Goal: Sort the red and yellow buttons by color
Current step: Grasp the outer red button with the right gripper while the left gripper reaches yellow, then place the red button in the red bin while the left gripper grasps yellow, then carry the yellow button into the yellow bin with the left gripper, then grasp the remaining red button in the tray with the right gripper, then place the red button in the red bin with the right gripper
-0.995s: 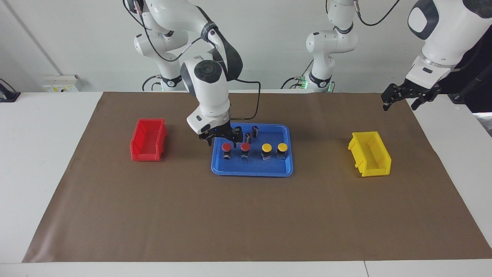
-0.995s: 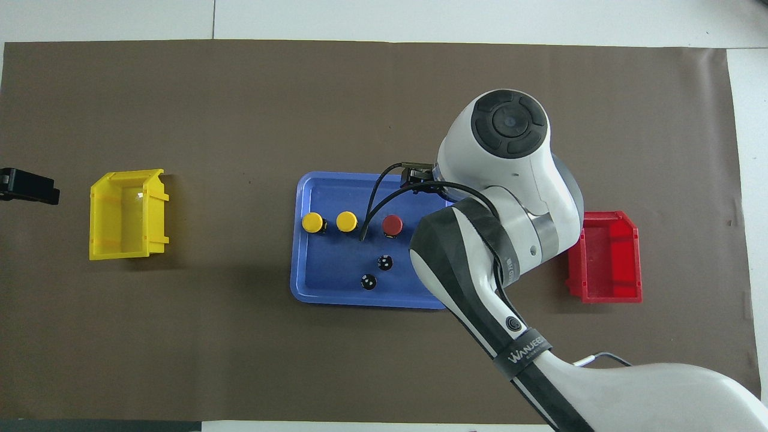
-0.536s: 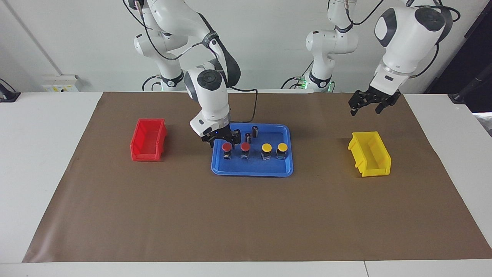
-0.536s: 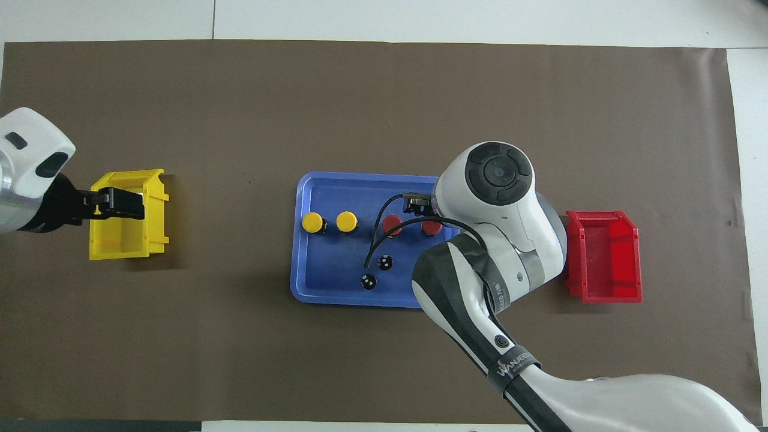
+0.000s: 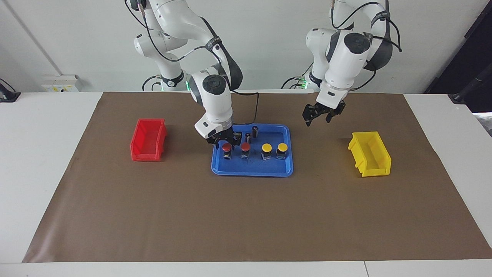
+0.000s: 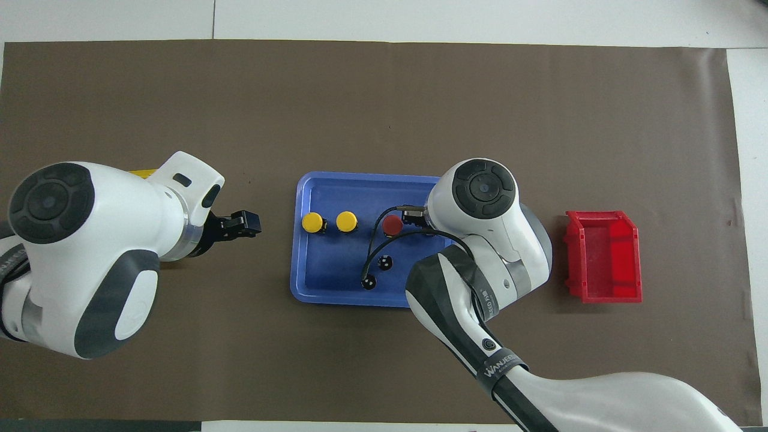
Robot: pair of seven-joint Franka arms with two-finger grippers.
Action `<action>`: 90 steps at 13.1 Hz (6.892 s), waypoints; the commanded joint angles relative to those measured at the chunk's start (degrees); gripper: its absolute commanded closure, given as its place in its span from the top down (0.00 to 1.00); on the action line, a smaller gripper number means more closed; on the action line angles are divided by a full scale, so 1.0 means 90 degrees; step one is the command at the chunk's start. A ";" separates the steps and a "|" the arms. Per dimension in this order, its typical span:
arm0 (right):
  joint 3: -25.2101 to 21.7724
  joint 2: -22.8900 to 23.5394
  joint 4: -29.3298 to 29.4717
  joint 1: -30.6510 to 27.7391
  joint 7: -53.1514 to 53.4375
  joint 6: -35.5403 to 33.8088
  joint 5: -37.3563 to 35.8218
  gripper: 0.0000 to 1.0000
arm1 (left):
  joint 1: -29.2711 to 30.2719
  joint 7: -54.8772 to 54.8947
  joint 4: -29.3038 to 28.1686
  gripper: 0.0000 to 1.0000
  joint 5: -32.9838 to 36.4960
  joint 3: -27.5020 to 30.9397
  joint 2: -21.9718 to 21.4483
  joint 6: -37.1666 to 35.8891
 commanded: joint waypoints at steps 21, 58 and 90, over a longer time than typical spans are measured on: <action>-0.0063 -0.3805 -0.2770 -0.3743 -0.5413 -0.1644 0.0031 0.19 | -0.0887 -0.1080 0.0214 0.77 -0.0104 0.0107 0.1578 0.1986; 0.0073 -0.2674 -0.1769 -0.3375 -0.5161 -0.1513 0.0041 0.65 | 0.3321 0.2962 0.1065 0.04 -0.0084 0.0176 0.0914 -0.0866; 0.0122 -0.0900 0.0630 -0.1043 -0.1852 -0.1677 -0.0418 0.19 | 0.3185 0.3012 0.1181 1.00 -0.0153 0.0176 0.0320 -0.1226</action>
